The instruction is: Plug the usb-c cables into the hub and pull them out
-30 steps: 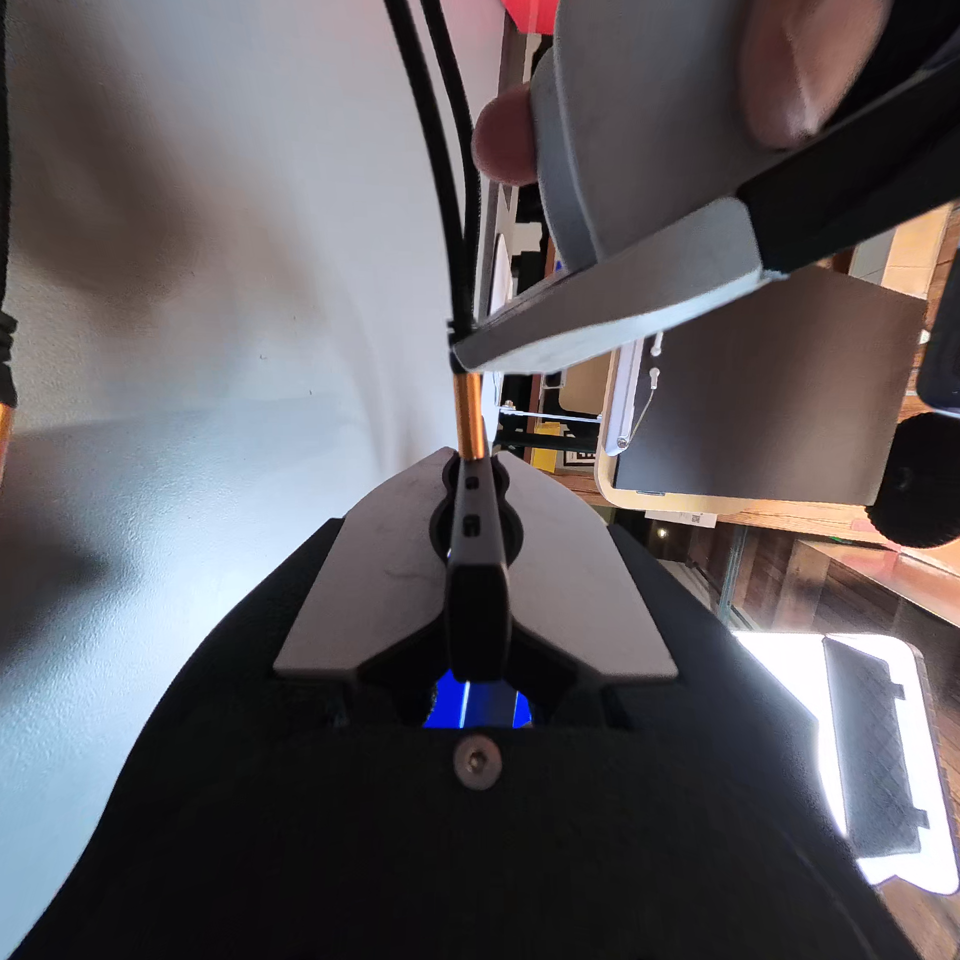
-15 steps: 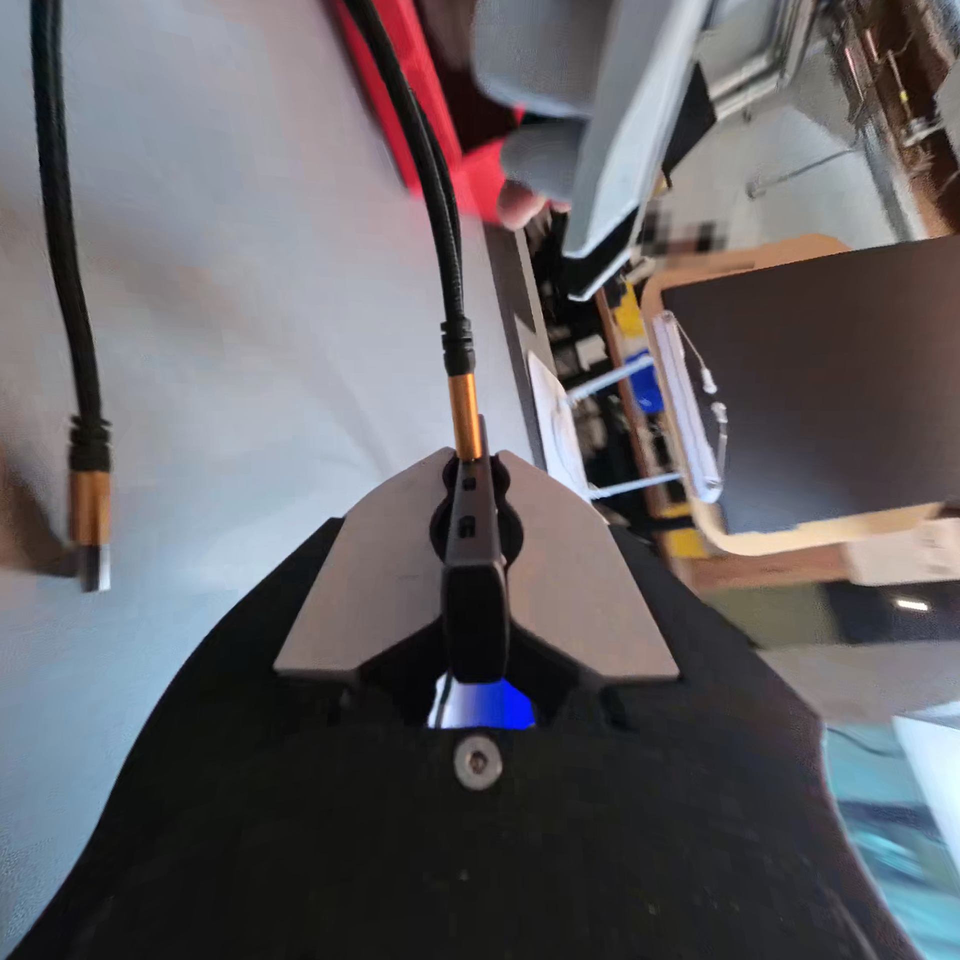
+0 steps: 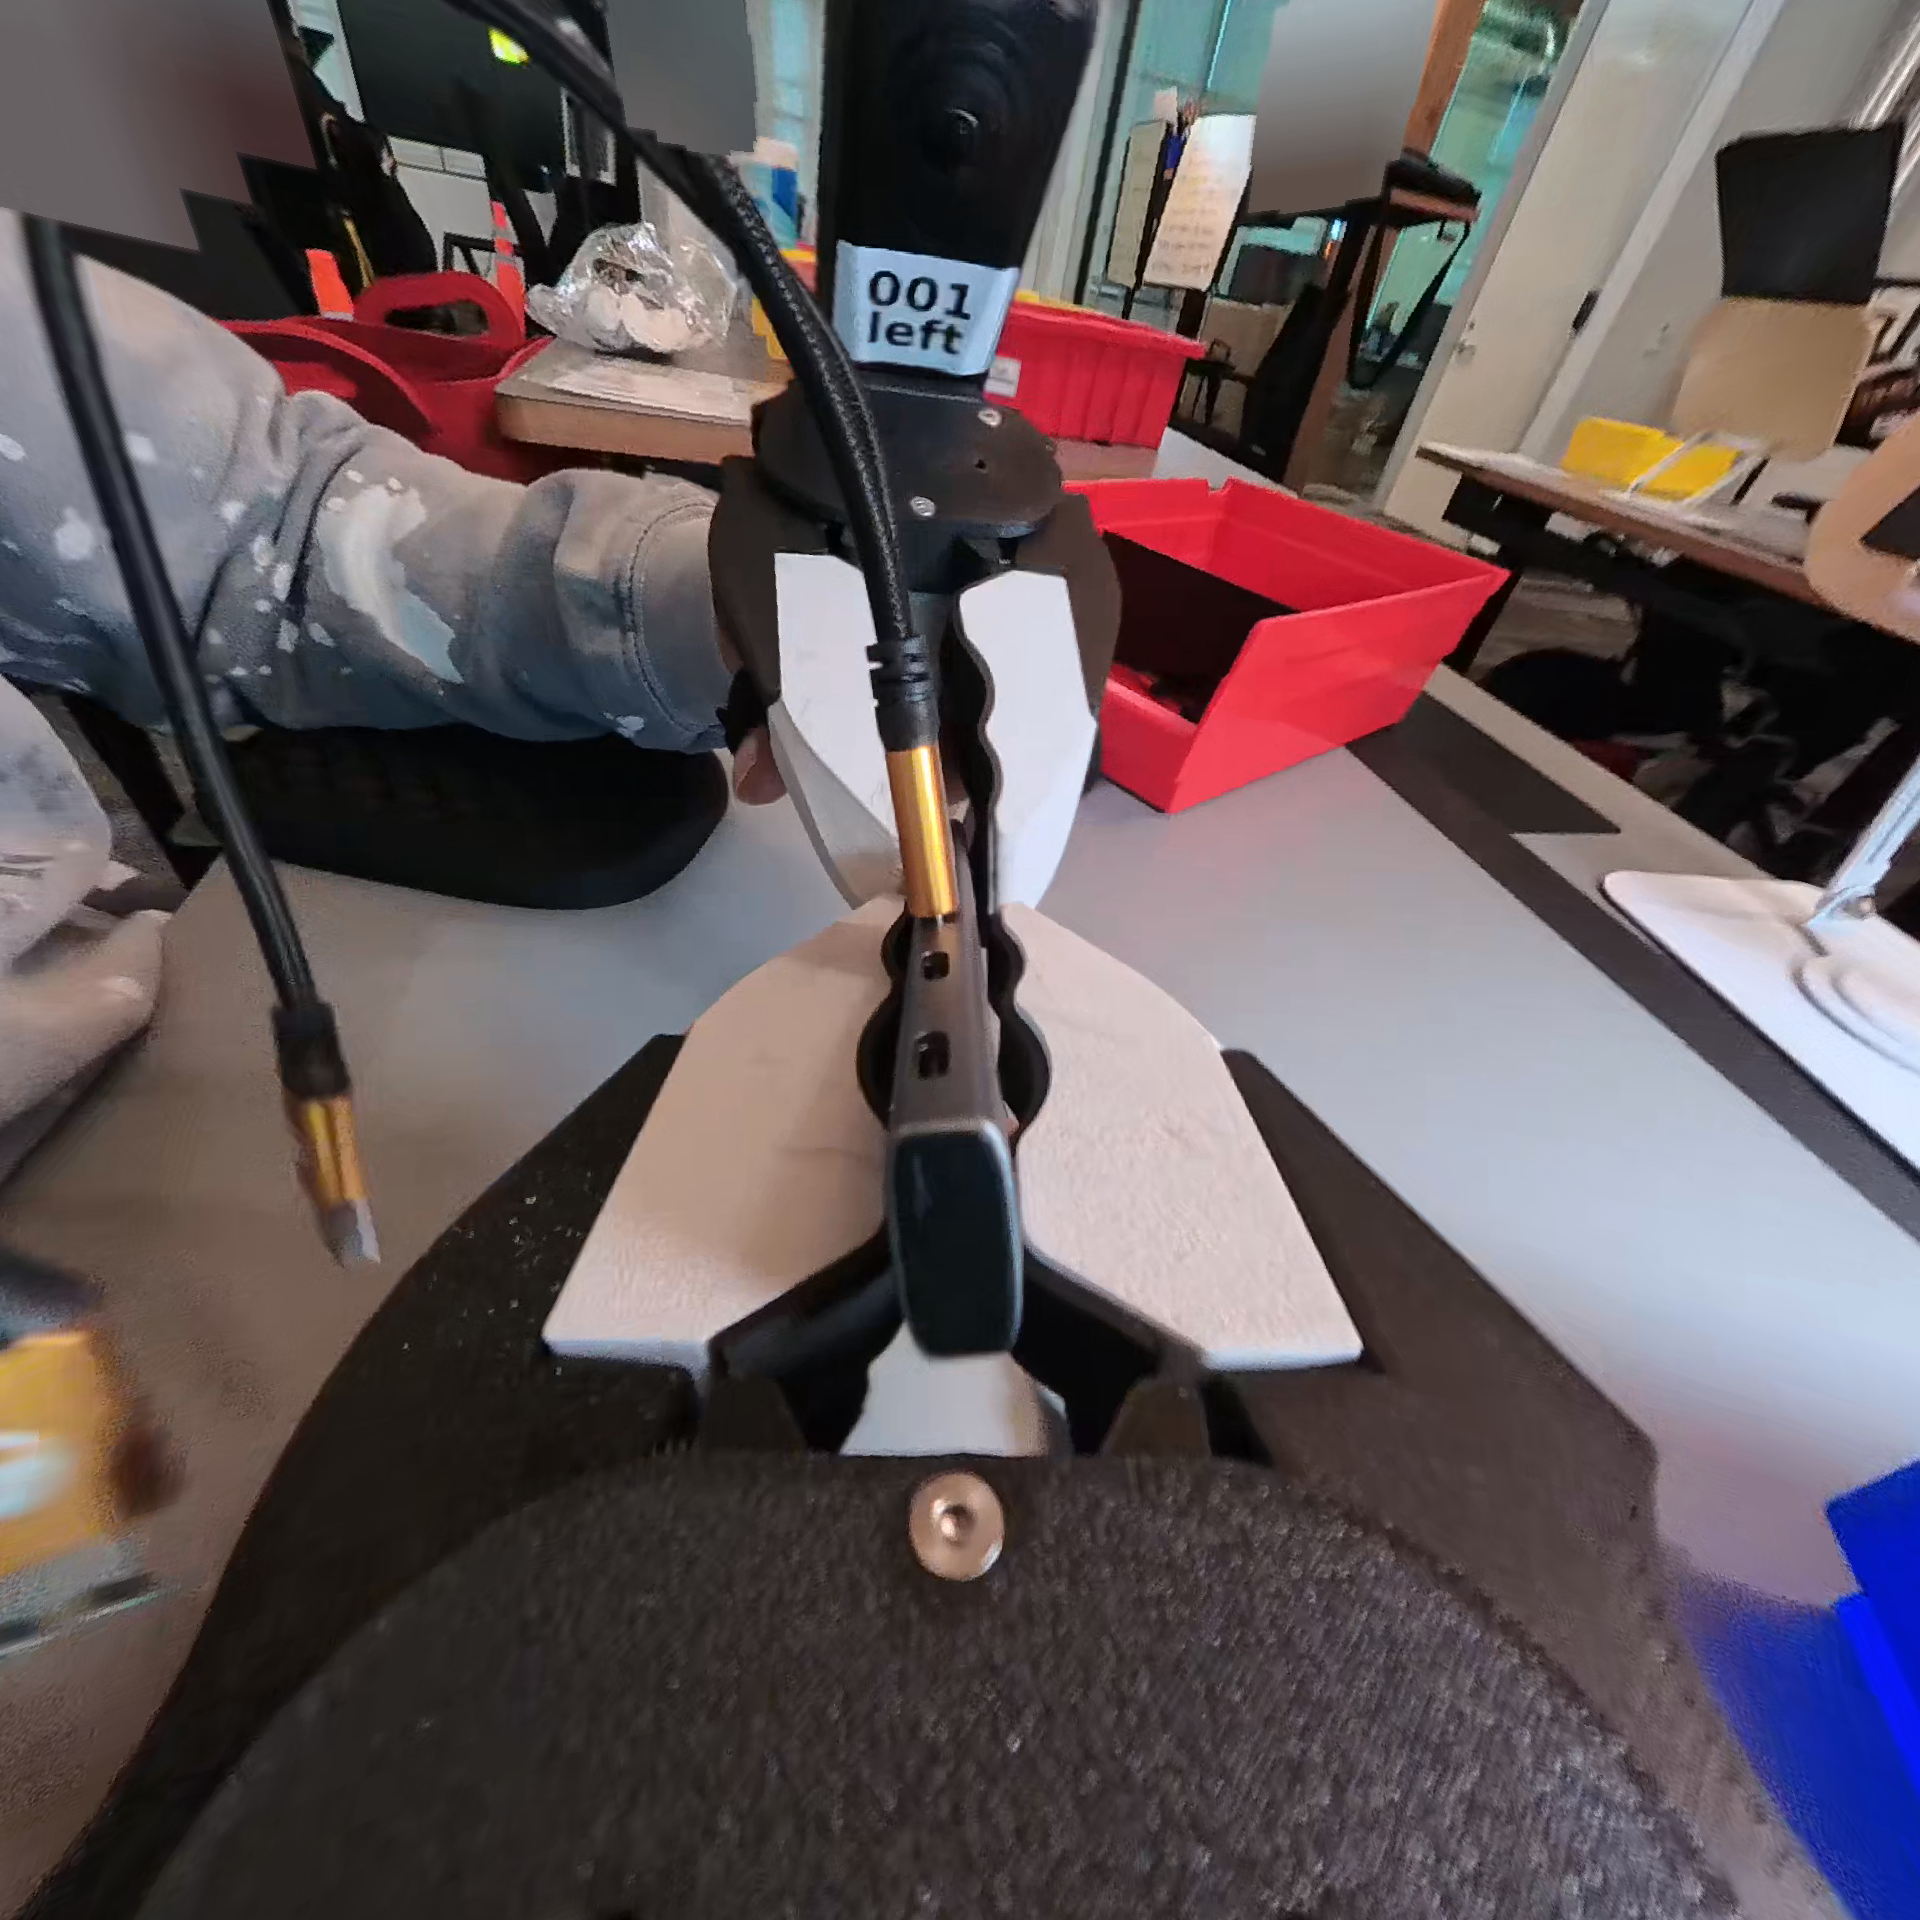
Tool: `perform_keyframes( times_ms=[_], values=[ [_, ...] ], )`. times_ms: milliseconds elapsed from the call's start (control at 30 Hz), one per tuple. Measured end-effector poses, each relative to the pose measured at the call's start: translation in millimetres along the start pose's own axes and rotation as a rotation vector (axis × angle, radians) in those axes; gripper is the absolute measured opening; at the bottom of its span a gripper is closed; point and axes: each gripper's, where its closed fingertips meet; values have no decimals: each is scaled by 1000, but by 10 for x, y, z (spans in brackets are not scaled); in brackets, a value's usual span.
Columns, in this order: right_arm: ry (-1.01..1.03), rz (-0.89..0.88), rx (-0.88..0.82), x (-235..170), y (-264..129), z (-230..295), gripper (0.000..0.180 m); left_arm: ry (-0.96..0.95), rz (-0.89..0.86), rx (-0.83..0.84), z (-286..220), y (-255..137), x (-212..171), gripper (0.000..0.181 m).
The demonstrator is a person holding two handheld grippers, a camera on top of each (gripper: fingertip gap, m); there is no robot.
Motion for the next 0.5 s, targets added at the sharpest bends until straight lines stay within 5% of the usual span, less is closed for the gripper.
perform_keyframes(
  times_ms=[500],
  values=[
    [-23,30,-20,112,-390,-67,11,-80,-101,24,96,-244,-205,12]
  ],
)
Point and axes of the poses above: each gripper's, where its closed fingertips meet, y out along the fingers, x out of its top, z = x × y across the jaws, and after that the axes turned 15 degrees about z, right-handed
